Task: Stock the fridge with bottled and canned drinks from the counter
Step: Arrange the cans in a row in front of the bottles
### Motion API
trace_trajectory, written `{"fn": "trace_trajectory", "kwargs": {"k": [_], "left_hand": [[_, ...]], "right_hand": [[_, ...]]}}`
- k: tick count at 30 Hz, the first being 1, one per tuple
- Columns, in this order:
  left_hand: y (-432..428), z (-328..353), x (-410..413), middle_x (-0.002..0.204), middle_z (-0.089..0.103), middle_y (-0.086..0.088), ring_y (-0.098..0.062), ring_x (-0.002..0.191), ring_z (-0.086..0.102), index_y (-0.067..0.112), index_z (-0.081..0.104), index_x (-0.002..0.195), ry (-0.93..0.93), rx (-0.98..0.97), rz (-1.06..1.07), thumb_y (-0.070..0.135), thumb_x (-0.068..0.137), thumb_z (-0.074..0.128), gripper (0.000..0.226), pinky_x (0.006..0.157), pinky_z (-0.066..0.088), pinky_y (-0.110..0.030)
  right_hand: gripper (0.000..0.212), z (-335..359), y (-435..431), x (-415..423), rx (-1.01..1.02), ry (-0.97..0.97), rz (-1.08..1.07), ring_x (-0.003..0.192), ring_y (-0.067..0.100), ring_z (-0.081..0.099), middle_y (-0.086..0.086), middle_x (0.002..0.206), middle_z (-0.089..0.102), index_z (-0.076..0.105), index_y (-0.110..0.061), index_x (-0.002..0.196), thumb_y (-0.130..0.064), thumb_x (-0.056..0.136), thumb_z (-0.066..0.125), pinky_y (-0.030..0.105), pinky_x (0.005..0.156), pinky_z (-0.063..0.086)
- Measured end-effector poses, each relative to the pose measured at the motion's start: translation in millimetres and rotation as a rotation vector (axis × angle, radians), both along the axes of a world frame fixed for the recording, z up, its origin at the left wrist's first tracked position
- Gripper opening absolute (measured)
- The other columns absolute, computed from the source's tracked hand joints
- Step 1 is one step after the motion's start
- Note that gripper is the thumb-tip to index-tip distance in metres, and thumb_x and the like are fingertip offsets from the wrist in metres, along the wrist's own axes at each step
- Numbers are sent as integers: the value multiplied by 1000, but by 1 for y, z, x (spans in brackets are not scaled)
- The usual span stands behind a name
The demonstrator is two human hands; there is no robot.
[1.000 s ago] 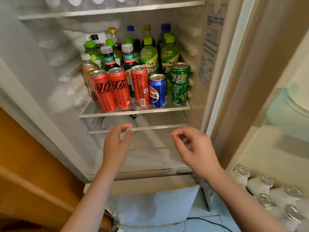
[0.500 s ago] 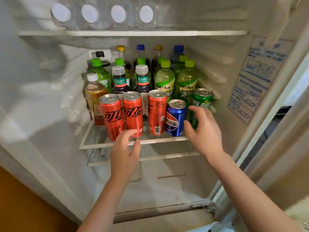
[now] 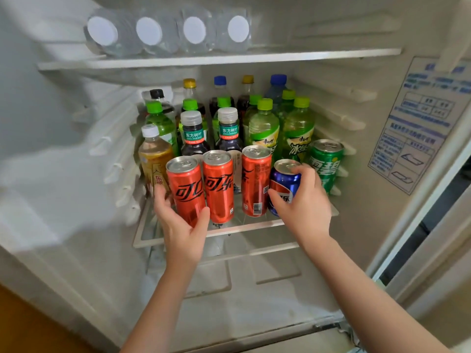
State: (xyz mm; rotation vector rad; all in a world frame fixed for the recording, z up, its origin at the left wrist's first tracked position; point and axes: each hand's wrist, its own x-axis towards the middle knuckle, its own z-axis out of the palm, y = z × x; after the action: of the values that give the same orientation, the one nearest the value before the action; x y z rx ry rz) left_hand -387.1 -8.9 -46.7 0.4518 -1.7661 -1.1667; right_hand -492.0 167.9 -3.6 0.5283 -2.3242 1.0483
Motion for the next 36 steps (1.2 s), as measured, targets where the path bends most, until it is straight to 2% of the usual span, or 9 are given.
{"fn": "trace_trajectory", "kwargs": {"k": [5,10,13,16,21,26,29,33,36], "left_hand": [[-5,-3,-4,155,21,-6,-16,141,29,31,-6,148,-75,46,-108,6,81,71,105,116,25,-48],[0,-4,-11,156,11,-4,-12,143,16,22,-7,151,-97,14,-88,11,78,75,110,115,15,-26],[3,-4,-16,155,12,-5,-11,142,16,19,-7,151,-93,-7,-59,11,78,76,111,112,13,-18],[5,-4,-21,156,9,-4,-14,143,15,20,-10,150,-113,-18,-77,13,79,75,111,116,16,-28],[15,-4,-30,156,5,1,-14,145,11,23,-12,150,-115,-27,-112,13,80,73,111,119,15,-37],[26,-6,-39,144,10,15,8,136,15,23,-8,150,-110,-17,-125,14,80,73,108,109,15,-10],[27,-5,-42,147,13,13,21,127,16,21,-6,151,-99,-21,-173,17,81,71,104,100,14,6],[30,1,-32,147,2,29,22,133,1,40,-9,144,-117,18,-197,41,81,58,93,114,9,-18],[36,1,-16,155,10,10,-6,145,7,39,1,143,-42,-13,-52,49,82,52,79,118,11,-30]], "right_hand": [[54,-8,-1,-4,-86,-9,25,99,28,60,6,116,58,44,-10,117,-27,77,76,28,66,40],[52,-10,6,-1,-222,-42,95,108,25,58,4,125,57,44,-11,116,-23,77,77,34,79,49],[50,-8,14,5,-303,-40,93,106,15,57,-2,126,57,42,-26,109,-28,75,78,28,80,47],[53,1,25,11,-381,-17,119,102,0,53,-10,125,55,36,-41,101,-29,74,79,25,82,47],[50,10,43,15,-430,-34,161,105,5,58,-17,121,55,40,-39,99,-33,70,80,35,88,53],[50,11,52,14,-421,-46,195,98,1,59,-34,104,54,44,-34,102,-32,69,82,36,86,53],[50,11,51,15,-417,-46,240,95,-1,59,-31,103,55,45,-31,103,-33,68,81,31,83,53],[48,12,47,17,-382,-71,350,97,6,61,-17,105,60,46,-35,98,-30,68,83,31,84,52],[47,13,40,19,-400,-147,475,98,6,63,-14,107,63,47,-32,98,-32,67,83,26,82,53]]}}
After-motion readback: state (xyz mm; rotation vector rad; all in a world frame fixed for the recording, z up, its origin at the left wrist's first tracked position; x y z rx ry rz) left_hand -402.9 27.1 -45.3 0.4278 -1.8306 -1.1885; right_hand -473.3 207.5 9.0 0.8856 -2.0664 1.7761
